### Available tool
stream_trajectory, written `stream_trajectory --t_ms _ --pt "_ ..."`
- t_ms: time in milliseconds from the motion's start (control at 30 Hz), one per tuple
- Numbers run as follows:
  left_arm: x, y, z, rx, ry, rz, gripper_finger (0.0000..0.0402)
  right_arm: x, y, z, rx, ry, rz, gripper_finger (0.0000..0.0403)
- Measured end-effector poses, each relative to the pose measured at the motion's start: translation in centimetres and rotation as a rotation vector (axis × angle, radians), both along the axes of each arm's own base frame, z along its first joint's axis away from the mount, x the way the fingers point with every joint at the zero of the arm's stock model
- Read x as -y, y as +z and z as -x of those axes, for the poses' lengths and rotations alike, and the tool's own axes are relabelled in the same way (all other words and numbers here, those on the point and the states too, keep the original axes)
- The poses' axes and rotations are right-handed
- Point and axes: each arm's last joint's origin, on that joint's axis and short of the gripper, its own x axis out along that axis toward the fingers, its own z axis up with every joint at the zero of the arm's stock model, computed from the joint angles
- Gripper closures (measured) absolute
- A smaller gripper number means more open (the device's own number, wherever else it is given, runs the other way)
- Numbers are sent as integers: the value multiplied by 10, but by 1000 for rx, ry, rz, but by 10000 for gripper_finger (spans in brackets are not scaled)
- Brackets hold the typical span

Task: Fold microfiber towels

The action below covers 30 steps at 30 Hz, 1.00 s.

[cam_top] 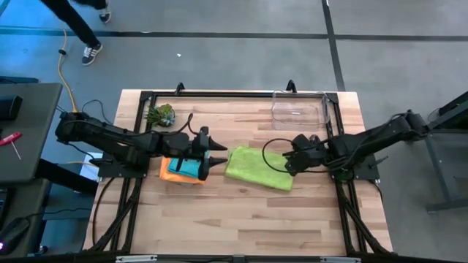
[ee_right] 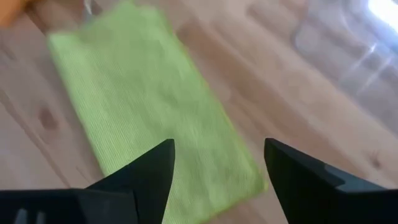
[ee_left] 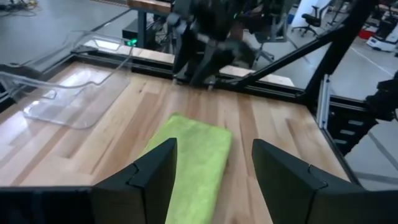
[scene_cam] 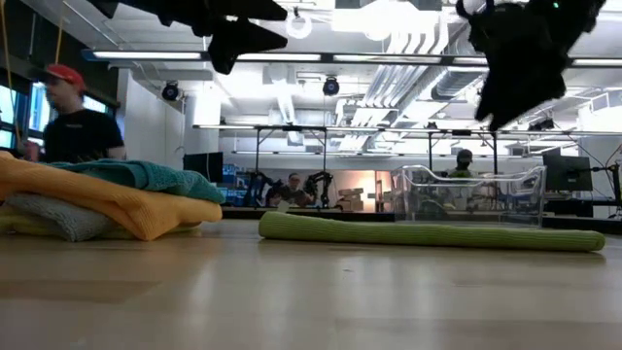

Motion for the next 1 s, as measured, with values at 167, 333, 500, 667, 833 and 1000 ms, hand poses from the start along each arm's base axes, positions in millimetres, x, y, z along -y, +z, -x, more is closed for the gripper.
stream_trajectory --t_ms 167,333,500,667,833,1000 --pt "-2 -3 -1 -19 45 -12 202 1 17 -1 83 -10 32 162" --pt "-17 -8 -7 -105 121 6 202 1 17 0 97 -24 61 162" --pt "-45 -13 -30 -302 182 20 202 2 18 0 107 -41 90 162" --pt "-75 -28 -64 -445 138 71 202 2 17 0 116 -62 82 162" --pt "-101 -57 -94 -536 118 166 202 2 17 0 118 -66 90 162" --pt "-115 -82 -112 -605 147 204 202 2 17 0 120 -71 93 162"
